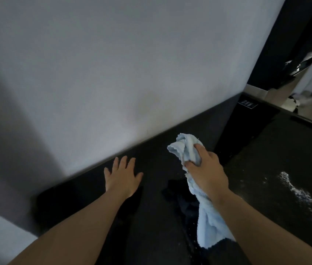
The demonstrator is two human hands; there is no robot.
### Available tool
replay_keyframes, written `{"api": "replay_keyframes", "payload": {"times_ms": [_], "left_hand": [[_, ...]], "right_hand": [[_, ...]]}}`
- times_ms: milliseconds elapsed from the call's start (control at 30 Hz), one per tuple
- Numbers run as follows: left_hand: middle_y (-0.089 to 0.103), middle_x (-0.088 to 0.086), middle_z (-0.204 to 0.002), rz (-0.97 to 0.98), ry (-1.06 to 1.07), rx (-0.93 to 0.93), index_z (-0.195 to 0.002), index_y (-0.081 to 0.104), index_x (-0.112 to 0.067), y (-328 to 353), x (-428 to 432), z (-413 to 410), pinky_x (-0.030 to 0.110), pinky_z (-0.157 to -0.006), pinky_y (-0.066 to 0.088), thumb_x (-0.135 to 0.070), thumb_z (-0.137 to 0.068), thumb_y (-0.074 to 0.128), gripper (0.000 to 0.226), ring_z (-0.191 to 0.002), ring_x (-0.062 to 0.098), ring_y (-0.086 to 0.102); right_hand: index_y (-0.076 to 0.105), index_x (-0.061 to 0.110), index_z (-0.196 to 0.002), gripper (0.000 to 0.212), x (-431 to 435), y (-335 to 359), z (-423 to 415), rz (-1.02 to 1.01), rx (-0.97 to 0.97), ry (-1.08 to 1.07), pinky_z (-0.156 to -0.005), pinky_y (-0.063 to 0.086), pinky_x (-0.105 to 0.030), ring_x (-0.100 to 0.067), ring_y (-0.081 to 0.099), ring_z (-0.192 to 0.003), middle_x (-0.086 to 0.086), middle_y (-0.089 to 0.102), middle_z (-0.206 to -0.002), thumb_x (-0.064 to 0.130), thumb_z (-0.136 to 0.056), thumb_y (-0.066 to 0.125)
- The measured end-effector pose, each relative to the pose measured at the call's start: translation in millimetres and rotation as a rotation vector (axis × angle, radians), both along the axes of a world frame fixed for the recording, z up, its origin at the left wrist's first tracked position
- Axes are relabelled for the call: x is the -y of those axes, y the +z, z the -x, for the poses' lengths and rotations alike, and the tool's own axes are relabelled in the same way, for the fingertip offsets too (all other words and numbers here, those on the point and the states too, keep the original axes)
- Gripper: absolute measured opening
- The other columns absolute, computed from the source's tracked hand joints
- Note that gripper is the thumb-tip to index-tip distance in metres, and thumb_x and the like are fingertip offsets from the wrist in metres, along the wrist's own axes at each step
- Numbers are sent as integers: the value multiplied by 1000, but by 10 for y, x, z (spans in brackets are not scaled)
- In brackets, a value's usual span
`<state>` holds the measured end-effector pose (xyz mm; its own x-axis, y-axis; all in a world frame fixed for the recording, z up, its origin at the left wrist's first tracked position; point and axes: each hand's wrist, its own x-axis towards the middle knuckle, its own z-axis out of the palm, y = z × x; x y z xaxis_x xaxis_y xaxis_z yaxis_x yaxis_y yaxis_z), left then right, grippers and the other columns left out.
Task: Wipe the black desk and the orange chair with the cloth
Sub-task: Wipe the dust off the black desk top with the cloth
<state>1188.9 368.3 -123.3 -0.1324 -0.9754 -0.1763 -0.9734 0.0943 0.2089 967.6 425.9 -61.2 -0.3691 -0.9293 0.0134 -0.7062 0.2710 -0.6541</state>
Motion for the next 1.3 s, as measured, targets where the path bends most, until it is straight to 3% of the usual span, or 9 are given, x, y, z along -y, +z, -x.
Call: {"api": "replay_keyframes", "payload": {"times_ms": [167,400,867,1000,1200,1267,1300], "left_hand": [[-16,-1,-157,-137,297,-42,-149,-7,-30,-339,28,111,62,-109,-7,-70,-87,17,77,-143,27,-20],[-9,-3,-158,14,373,60,-149,-4,-30,-475,-27,200,59,-110,-6,-73,-83,9,80,-144,25,-17],[-9,-10,-158,64,460,151,-146,-9,-37,-511,-29,273,53,-115,1,-77,-72,1,85,-144,19,-14],[-9,-10,-157,86,467,156,-146,-9,-38,-488,-46,285,51,-115,0,-77,-71,1,85,-144,18,-14],[-6,-9,-158,82,460,144,-148,-3,-36,-442,-76,302,51,-115,1,-75,-75,3,83,-145,18,-12],[-5,-9,-158,75,457,147,-148,-2,-35,-427,-83,306,52,-115,1,-75,-74,2,84,-145,19,-11],[-4,-9,-158,75,457,146,-148,-2,-35,-425,-84,311,52,-115,1,-75,-74,1,84,-145,19,-11]], "right_hand": [[29,42,-137,56,444,-57,377,-44,-166,-65,-81,36,-39,-34,44,-112,-5,36,-133,44,-87,53],[32,35,-137,55,1012,-85,895,-48,-283,-51,-91,39,-49,-39,41,-114,-11,36,-134,44,-87,54],[30,32,-139,49,2329,-405,1200,-188,-367,-47,-102,28,-54,-41,32,-124,-14,30,-142,45,-93,43],[25,35,-142,51,2472,-542,994,-384,-574,140,-103,25,-62,-39,24,-133,-8,24,-147,42,-93,39],[33,39,-136,49,2095,-565,411,-183,-705,423,-97,32,-51,-36,31,-127,6,36,-142,31,-89,43],[46,39,-129,43,1902,-606,342,-135,-561,643,-94,34,-47,-30,38,-123,7,45,-136,30,-87,46],[54,37,-125,40,1816,-587,359,-181,-279,751,-91,39,-43,-26,47,-117,6,51,-129,31,-85,52]]}}
